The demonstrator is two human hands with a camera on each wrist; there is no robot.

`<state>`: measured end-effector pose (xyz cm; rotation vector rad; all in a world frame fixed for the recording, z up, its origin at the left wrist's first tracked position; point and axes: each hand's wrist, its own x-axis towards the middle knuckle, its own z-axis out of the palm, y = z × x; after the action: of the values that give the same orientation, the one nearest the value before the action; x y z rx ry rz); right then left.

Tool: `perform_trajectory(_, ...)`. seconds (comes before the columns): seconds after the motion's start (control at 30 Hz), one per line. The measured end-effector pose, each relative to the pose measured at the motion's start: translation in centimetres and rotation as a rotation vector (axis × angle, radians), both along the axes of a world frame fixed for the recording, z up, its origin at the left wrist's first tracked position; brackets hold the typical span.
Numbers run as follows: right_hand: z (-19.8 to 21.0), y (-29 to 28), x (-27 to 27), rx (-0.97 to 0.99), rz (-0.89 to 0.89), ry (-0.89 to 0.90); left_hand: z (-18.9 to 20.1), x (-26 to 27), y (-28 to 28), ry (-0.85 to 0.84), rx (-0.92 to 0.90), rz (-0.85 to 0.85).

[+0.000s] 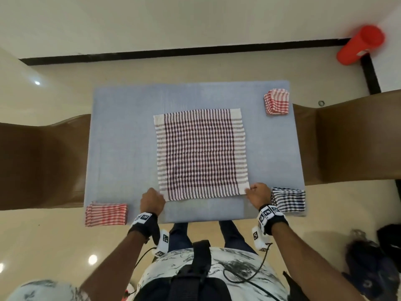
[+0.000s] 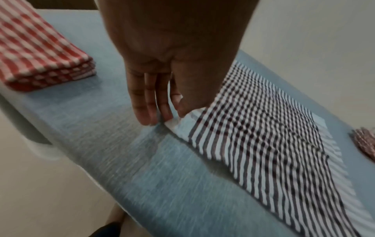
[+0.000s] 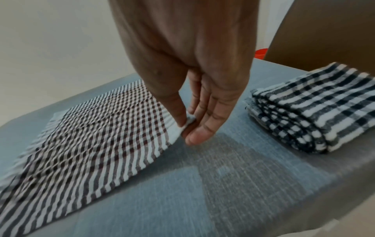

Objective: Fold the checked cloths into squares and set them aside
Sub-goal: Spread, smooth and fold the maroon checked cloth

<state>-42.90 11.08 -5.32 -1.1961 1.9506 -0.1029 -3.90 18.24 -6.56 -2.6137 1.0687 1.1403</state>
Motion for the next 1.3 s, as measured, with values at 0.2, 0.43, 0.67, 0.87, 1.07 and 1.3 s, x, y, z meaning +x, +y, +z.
perform_trajectory(0.2,2.1,0.0,0.2,0.045,-0.165,-0.170,0.1,1.5,-0.4,0.107,-0.046,-0.084)
perform_trajectory(0.43,1.7,1.2,-1.2,0.004,0.085,-0.139,-0.4,-0.4,1.5,-0.059,-0.070,-0.590)
perform_trajectory(0.67,3.5,1.3,-1.9,-0.183,0.130,-0.070,1.3,-0.6,2.5,-0.090,-0.203,-0.682)
perform_trajectory(0.87,5.4,1.3,-2.8,-0.173,0.298,-0.061,2.3,2.7,4.4,0.043,-0.409,-0.739)
perform_trajectory(1.07,6.5,1.6,-3.8,-0.026,0.498,-0.119,3.0,4.5,5.7,0.171,-0.495,-0.818)
perform_trajectory(1.3,6.7,1.8,-5.0,0.171,0.609,-0.184,4.8,6.1,6.6,0.294,-0.460,-0.610)
